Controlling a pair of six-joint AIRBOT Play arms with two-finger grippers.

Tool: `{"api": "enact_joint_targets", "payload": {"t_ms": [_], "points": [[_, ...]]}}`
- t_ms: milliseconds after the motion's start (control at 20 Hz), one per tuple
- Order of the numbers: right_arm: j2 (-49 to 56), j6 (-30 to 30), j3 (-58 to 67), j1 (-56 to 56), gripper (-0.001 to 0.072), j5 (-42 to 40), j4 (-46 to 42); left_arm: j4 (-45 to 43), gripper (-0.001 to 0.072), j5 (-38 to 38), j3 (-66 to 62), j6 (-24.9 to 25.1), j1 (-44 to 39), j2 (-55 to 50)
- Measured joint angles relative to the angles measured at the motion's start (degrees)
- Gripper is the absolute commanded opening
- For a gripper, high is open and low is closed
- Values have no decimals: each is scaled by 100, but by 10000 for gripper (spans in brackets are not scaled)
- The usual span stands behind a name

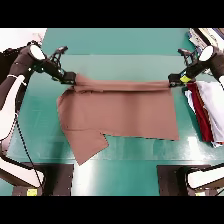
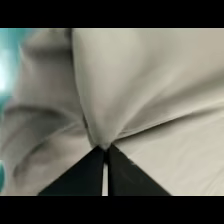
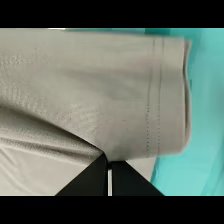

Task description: Fold the shirts.

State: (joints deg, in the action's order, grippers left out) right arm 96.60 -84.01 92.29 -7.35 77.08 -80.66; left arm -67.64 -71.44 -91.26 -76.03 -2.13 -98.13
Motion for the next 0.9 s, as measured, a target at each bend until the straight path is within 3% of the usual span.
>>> {"api": "enact_joint_targets", "payload": {"t_ms": [150, 200, 250, 300, 650, 900], "points": [[-254, 4, -605, -13, 19, -273, 81, -59, 30, 85, 437, -37, 2, 0], [-308, 4, -739, -13, 116, -345, 142, -85, 155, 94, 520, -63, 2, 0], [-354, 4, -846, -17, 352, -404, 203, -138, 427, 92, 584, -116, 2, 4], [-380, 11, -918, -9, 395, -437, 256, -201, 467, 81, 629, -173, 9, 11], [-984, -26, -1436, 216, 385, -374, 1073, -223, 467, -442, 1075, -472, 289, 909], [-2081, 66, -2332, 437, 385, -358, 1182, -240, 467, -675, 2852, -649, 382, 2448]]}}
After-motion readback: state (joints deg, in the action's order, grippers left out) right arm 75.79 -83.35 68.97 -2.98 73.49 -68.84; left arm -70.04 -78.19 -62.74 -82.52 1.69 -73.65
